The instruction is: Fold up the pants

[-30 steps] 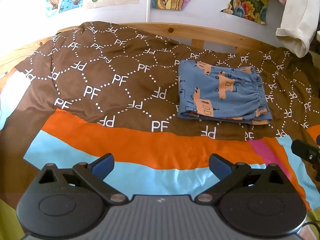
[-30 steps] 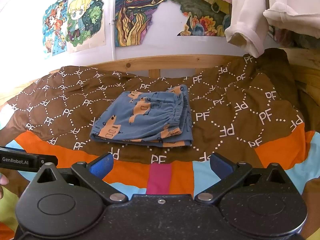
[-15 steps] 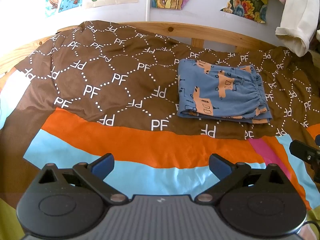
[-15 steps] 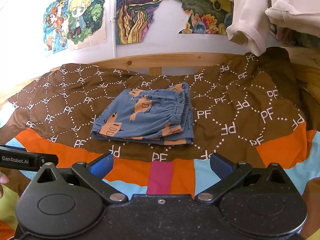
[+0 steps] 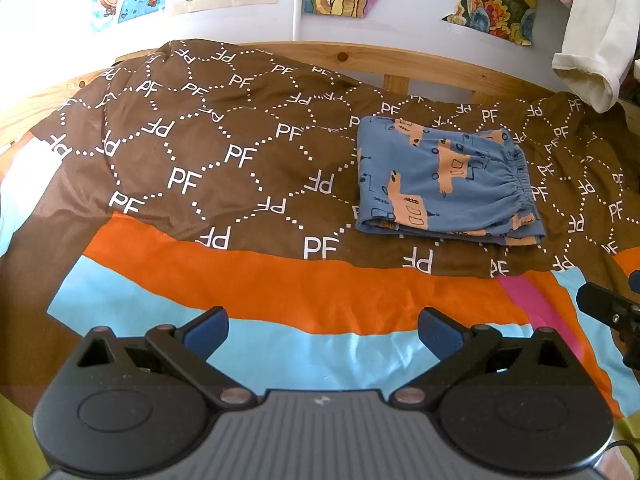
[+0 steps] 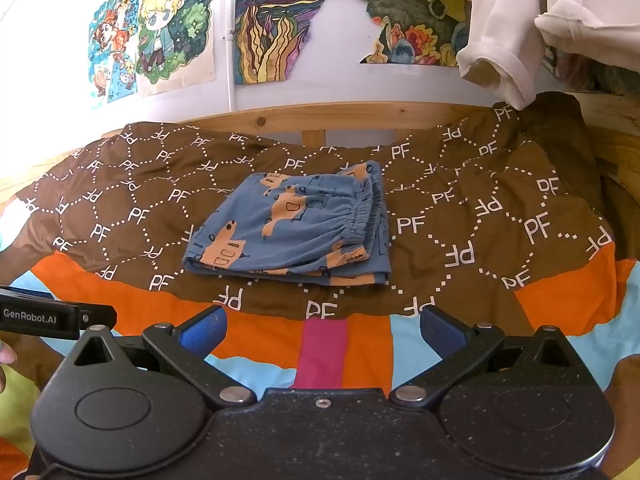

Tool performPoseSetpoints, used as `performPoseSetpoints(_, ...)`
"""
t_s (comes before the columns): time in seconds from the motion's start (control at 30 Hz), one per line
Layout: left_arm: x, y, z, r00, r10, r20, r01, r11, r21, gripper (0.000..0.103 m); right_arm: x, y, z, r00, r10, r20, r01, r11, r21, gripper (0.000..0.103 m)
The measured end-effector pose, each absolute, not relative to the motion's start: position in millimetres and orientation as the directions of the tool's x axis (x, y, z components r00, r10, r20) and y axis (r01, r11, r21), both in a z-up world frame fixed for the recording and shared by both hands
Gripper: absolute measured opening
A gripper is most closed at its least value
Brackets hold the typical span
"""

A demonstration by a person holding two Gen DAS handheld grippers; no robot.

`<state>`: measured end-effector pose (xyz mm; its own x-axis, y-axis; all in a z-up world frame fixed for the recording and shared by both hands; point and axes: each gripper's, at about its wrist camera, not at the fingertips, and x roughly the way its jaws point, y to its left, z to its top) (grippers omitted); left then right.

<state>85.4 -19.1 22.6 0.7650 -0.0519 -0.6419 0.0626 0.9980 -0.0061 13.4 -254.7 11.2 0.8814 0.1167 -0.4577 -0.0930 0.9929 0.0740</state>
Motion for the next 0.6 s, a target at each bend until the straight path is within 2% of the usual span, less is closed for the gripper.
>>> performPoseSetpoints(0.6,87.1,-16.9,21.3,0.732,-0.004,-0.681,0.023,1.0,0.02,0.103,13.5,-254.0,11.1,0.88,0.118,-0.46,-0.095,0.993,0.073,0.102)
